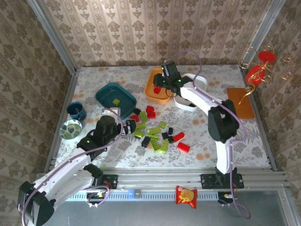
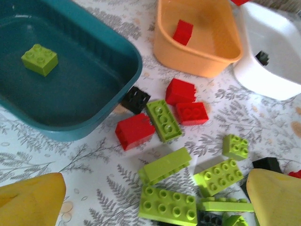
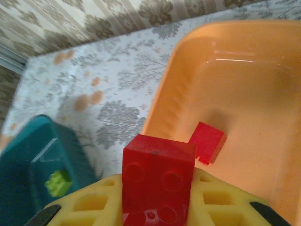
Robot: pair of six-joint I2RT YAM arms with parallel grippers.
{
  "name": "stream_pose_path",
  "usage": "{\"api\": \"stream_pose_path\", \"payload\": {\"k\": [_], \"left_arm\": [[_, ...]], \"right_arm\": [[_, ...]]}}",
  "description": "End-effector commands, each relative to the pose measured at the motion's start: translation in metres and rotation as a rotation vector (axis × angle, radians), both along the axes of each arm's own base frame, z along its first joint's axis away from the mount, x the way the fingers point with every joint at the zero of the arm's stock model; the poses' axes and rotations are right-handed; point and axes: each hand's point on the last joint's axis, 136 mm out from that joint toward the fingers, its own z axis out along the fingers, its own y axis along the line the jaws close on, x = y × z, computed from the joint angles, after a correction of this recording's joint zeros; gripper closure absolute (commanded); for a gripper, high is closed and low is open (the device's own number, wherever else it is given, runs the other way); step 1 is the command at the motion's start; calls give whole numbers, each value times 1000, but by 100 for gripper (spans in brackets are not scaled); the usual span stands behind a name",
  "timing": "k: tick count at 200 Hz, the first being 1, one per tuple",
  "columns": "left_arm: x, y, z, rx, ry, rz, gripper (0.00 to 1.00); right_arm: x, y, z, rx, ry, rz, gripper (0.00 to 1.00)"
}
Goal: Sort the legos into containers by color
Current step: Place the lego in the container, then pick up the lego from the center of the table.
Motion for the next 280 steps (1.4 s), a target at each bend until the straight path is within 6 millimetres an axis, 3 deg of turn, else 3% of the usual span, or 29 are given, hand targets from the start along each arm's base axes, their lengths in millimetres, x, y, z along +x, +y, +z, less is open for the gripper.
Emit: {"api": "stream_pose_path", "payload": {"k": [1,19,40,57,77,109,141,175,241,280], "left_arm": [[-1,6,-10,7,98,25,2],[1,9,-21,-28,176,30,4],[3,6,-23,-48,201,8,5],[4,0,-22,-40,215,-23,5],[3,-8,-30,-23,262,-63,6],[-5,-29,-58,48,359,-143,6],[0,-41,-80,142,397,-168,11],[7,-49,-91,224,412,-192,9],[-1,-48,-124,404,473,-207,8],[-5,-54,-128,431,463,-225,21]], "right_arm": [[13,-8,-17,-117,38,6,70],[24,-8,-22,-152,47,-5,65],[29,-8,-18,-161,48,-11,38],[26,-6,-6,-153,36,-1,32],[14,-6,14,-133,-1,15,31],[-16,-12,28,-82,-18,28,30],[-49,-25,22,-47,-2,26,30],[-72,-38,24,-38,-9,14,30],[-86,-51,36,-29,-41,-9,30],[-86,-56,40,-26,-51,-27,30]]}}
